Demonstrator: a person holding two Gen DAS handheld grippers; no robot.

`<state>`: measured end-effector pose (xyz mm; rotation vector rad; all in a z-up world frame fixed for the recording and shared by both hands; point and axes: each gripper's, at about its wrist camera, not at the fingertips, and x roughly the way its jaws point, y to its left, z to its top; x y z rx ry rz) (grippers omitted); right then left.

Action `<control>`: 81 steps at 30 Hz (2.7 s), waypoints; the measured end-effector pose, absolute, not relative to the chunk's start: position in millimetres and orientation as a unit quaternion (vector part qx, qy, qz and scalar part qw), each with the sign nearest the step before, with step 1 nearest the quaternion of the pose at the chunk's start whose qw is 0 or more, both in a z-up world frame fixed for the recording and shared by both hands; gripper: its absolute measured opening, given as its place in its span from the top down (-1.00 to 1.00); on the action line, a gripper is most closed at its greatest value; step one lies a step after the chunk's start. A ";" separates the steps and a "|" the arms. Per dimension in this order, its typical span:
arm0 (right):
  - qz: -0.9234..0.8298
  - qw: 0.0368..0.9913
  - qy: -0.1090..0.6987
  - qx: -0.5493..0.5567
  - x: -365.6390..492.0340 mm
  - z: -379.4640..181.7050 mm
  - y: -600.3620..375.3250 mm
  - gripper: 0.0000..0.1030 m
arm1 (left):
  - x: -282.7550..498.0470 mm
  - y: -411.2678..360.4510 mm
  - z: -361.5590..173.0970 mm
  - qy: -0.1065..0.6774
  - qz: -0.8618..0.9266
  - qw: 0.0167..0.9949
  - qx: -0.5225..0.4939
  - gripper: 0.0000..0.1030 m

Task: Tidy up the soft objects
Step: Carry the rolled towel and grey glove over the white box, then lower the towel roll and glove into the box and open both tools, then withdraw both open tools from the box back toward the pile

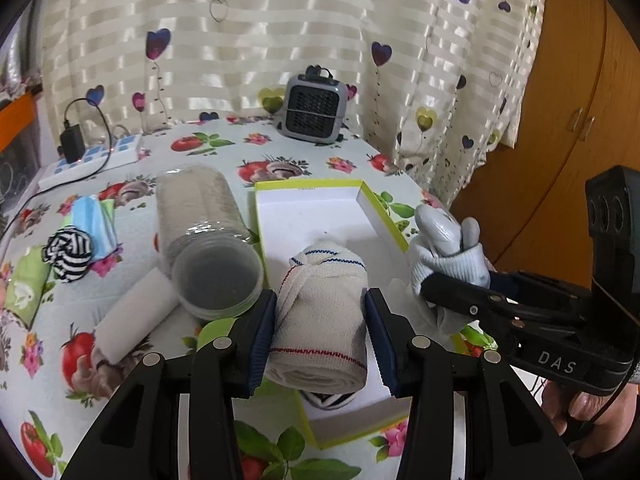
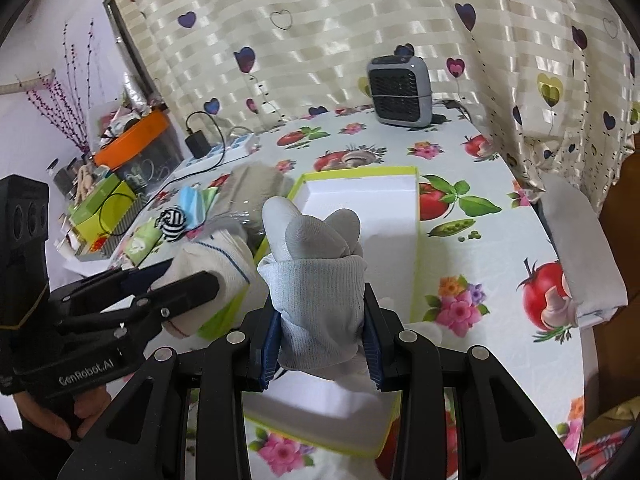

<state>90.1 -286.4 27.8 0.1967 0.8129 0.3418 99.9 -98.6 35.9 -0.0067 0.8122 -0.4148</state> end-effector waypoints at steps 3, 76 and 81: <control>0.160 0.901 0.393 0.090 98.3 26.1 -286.7 0.29 | 108.1 -102.8 31.1 0.397 -0.198 0.896 -0.004 0.15; 0.170 0.905 0.389 -0.022 79.7 25.4 -235.9 0.31 | 72.4 13.4 29.7 0.396 -0.090 0.908 -0.098 0.18; 0.185 0.902 0.389 -0.012 68.8 26.2 -233.7 0.30 | 60.7 16.2 26.4 0.398 -0.085 0.909 -0.095 0.18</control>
